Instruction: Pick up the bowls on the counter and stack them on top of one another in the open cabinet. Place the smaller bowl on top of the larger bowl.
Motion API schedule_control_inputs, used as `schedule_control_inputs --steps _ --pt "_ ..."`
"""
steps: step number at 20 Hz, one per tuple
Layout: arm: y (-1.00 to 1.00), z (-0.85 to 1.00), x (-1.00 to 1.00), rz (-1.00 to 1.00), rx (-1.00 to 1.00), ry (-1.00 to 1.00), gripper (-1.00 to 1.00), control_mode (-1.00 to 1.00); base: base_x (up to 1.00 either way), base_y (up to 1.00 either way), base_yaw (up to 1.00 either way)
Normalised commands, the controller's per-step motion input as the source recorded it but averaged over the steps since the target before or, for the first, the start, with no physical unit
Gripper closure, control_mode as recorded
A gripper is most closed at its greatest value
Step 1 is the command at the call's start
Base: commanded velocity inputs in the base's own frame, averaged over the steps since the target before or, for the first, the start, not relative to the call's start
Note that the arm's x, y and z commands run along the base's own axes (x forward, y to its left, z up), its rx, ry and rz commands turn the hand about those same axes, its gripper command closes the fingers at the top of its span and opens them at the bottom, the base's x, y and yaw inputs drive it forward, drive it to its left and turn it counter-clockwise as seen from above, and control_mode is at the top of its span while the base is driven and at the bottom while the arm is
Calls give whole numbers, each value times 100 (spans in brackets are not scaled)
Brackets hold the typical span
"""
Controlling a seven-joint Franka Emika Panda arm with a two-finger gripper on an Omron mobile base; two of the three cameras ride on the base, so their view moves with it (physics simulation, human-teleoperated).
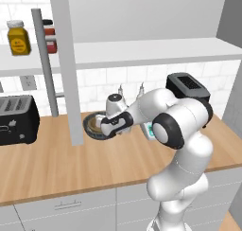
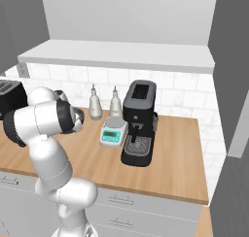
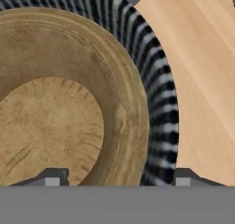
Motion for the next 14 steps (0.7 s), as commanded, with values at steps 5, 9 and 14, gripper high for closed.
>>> schedule_control_inputs --steps 5,9,14 --pt "0 0 0 0 0 0 100 -100 0 0 0" --pt "-1 12 -22 0 0 -5 100 -100 0 0 0" --pt "-13 78 -99 0 4 -28 100 -100 0 0 0"
